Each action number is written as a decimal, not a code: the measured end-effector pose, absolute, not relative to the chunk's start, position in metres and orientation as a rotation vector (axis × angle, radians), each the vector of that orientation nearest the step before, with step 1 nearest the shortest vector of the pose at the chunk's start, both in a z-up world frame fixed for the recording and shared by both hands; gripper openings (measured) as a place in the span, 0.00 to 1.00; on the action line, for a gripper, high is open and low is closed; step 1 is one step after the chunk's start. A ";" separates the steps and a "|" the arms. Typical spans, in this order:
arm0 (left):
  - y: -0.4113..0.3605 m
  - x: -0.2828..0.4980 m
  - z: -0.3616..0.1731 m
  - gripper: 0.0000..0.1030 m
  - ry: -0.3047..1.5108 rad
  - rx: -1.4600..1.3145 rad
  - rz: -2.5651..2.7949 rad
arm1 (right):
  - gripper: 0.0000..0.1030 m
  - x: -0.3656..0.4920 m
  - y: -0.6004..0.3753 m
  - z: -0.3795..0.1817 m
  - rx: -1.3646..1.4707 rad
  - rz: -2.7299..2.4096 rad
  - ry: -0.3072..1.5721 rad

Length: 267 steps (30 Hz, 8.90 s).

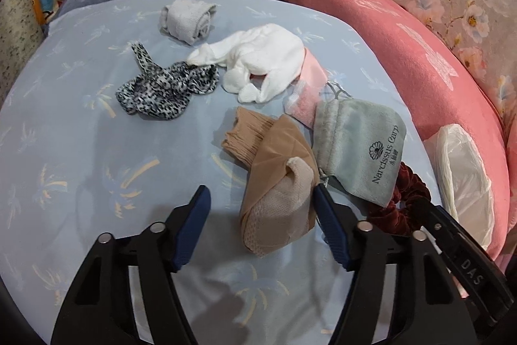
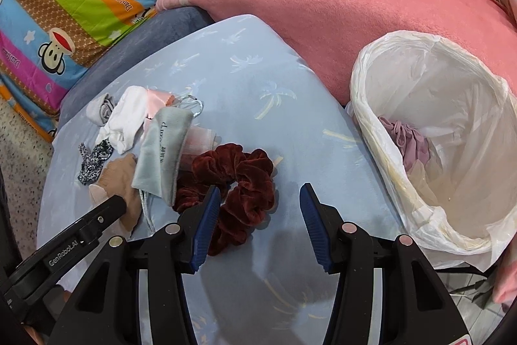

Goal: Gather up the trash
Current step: 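Grasp the tan stocking with the left tool while the right tool grasps the red scrunchie, then carry both items over the wastebasket and open both tools, then move both tools back over the table toward the remaining items, then grasp the leopard-print scrunchie with the left tool while the right tool grasps the grey pouch, then carry both items over the wastebasket and open both tools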

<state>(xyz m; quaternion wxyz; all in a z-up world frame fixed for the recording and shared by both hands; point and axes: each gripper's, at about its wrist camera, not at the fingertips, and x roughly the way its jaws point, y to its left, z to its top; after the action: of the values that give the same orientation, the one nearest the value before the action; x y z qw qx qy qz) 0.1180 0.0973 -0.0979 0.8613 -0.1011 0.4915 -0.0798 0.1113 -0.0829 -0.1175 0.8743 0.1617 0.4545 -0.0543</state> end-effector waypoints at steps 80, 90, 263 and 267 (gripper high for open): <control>-0.130 0.089 0.014 0.65 0.838 0.001 -0.648 | 0.23 0.003 -0.260 0.013 0.486 -0.332 0.552; -0.111 0.097 0.007 0.65 0.859 -0.026 -0.575 | 0.33 0.007 -0.247 0.016 0.455 -0.322 0.546; -0.144 0.084 -0.007 0.64 0.883 0.073 -0.637 | 0.07 -0.007 -0.285 -0.032 0.647 -0.325 0.592; -0.139 0.089 -0.009 0.64 0.886 0.073 -0.606 | 0.10 -0.002 -0.284 -0.036 0.650 -0.316 0.602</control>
<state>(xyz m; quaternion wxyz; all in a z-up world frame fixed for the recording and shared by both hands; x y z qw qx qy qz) 0.0886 -0.1391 -0.0090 0.8587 0.0346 0.4221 -0.2887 -0.0022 -0.2837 -0.0355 0.8915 0.3132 0.2898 -0.1523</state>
